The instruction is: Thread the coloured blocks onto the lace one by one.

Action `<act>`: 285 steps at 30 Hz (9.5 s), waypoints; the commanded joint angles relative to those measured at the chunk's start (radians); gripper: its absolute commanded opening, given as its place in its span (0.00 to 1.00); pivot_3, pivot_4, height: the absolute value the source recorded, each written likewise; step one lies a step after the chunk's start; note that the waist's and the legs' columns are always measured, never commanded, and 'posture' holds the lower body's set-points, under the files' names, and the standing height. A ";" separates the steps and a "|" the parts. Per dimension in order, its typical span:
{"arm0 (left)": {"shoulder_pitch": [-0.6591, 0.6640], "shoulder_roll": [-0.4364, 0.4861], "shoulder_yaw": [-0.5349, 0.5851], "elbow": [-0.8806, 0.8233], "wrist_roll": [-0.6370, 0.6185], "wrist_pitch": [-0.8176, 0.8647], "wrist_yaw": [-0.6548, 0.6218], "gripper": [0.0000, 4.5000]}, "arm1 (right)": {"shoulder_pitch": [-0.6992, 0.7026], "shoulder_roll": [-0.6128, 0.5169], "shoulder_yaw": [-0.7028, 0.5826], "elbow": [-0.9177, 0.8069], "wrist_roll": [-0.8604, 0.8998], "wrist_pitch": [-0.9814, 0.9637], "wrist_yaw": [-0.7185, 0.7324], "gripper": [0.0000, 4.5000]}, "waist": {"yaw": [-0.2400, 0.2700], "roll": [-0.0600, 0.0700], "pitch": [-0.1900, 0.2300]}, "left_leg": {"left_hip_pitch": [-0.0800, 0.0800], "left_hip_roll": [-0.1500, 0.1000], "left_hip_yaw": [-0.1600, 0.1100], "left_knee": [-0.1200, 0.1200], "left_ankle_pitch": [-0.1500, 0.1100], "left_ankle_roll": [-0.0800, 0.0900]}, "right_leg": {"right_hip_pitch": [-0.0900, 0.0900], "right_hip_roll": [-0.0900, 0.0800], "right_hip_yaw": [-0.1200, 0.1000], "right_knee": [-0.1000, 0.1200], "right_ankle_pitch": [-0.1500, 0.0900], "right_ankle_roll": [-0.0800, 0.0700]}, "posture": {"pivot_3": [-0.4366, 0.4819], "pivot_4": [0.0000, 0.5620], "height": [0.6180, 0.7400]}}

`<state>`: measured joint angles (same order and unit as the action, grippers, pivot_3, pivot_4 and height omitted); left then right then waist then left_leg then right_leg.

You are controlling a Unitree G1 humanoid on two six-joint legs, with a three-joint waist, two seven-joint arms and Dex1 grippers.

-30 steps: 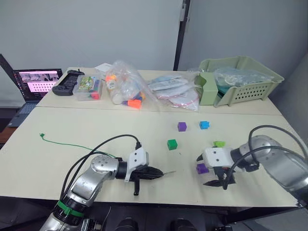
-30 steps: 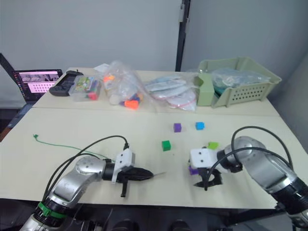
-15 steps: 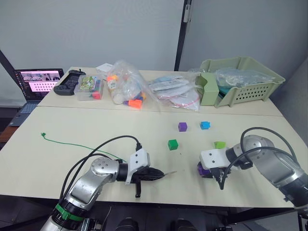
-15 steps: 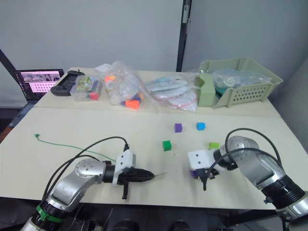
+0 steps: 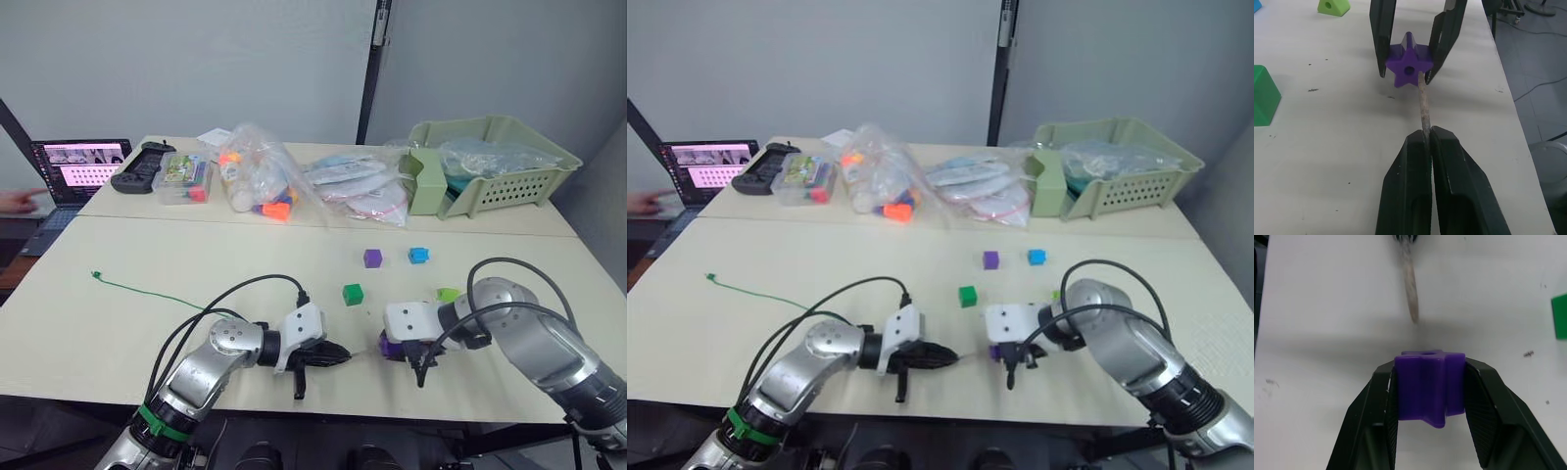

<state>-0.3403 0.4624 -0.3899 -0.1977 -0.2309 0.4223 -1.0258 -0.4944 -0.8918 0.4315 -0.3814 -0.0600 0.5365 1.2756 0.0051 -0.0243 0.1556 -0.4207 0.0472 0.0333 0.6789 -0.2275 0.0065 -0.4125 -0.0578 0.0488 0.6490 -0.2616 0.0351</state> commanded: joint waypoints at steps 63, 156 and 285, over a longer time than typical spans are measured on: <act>-0.194 -0.197 -0.054 0.179 0.044 0.043 0.006 0.00 | -0.012 0.024 0.121 -0.083 -0.069 0.229 -0.074 0.30 | 0.002 0.000 0.000 | 0.007 0.000 -0.001 0.000 0.000 0.000 | 0.008 0.000 -0.001 -0.001 0.000 0.000 | 0.48 0.27 0.94; -0.235 -0.014 0.028 0.279 0.054 -0.134 -0.208 1.00 | 0.038 -0.005 -0.125 -0.211 0.112 0.365 -0.114 0.99 | 0.006 -0.003 -0.001 | 0.005 -0.001 -0.002 -0.001 0.000 0.000 | 0.006 -0.001 -0.003 -0.002 -0.001 0.000 | 0.48 0.27 0.94; -0.155 0.039 0.137 0.186 -0.050 -0.103 -0.229 0.99 | -0.064 0.048 -0.019 0.015 0.177 0.245 -0.108 0.00 | -0.009 -0.007 0.002 | -0.004 0.001 0.000 0.002 0.000 0.000 | -0.010 -0.001 -0.003 0.014 -0.001 -0.002 | 0.48 0.27 0.94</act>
<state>-0.4956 0.5057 -0.2557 0.0128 -0.2793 0.3350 -1.2726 -0.5498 -0.8465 0.4276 -0.3369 0.1027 0.7718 1.1732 -0.0036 -0.0318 0.1574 -0.4241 0.0478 0.0336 0.6811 -0.2275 0.0063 -0.4226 -0.0583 0.0461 0.6630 -0.2630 0.0326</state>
